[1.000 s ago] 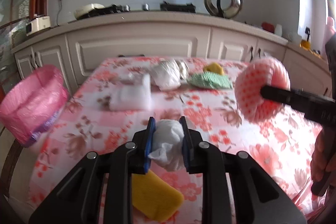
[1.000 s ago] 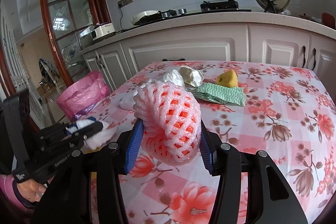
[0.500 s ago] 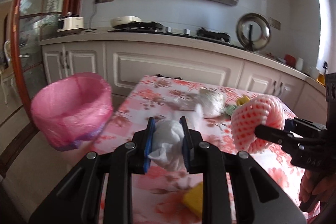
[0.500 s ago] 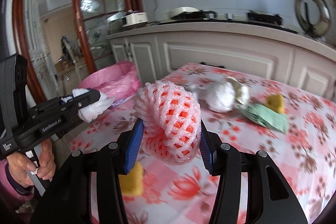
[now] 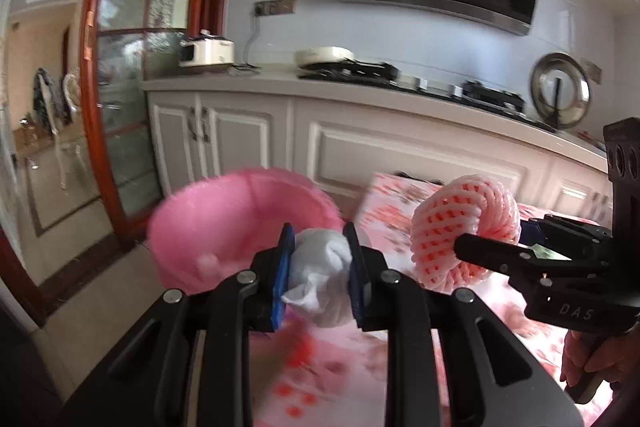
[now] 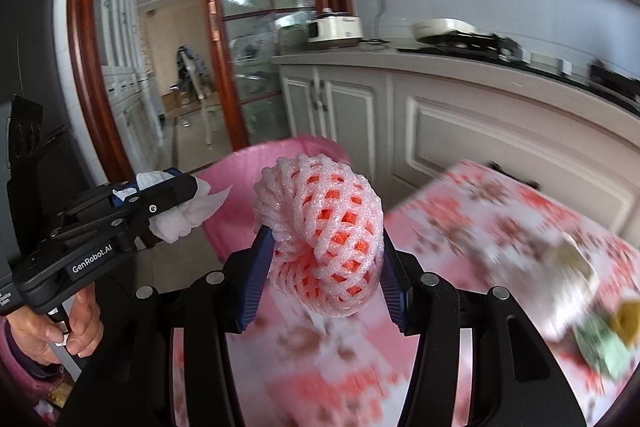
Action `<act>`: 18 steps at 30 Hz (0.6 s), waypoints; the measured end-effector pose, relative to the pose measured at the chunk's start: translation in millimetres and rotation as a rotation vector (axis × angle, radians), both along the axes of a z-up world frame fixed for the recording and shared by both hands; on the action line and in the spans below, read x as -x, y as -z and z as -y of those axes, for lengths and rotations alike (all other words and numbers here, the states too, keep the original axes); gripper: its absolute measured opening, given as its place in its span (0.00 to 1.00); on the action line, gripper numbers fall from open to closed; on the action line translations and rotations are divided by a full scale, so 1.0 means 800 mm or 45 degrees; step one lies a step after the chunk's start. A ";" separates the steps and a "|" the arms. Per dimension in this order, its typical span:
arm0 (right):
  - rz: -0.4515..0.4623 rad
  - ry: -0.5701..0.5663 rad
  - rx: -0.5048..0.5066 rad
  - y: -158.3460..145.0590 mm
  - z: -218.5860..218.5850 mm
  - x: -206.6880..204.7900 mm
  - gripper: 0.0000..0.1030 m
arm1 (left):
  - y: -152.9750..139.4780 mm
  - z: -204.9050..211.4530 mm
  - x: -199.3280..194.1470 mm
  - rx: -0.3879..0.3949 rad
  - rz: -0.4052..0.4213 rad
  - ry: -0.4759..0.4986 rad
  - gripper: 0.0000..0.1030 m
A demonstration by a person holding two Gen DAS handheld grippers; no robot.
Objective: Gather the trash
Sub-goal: 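Carry the tissue and foam net over the pink bin with both tools, then open both tools to drop the tissue and foam net into the bin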
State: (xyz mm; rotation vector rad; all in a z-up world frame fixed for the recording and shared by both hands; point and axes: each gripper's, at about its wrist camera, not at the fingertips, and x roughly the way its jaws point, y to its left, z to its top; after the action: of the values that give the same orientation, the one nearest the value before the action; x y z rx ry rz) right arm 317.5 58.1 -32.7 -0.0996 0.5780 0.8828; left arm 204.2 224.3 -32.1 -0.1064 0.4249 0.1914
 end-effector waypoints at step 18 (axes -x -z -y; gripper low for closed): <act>-0.075 -0.103 0.014 0.032 -0.139 -0.110 0.69 | 0.032 -0.185 -0.117 0.089 -0.062 -0.344 0.63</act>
State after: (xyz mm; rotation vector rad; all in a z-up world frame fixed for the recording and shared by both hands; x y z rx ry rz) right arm 405.5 169.1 -58.1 -0.1079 0.6375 0.9634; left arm 297.9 372.2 -57.5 -0.2287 0.4653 0.4460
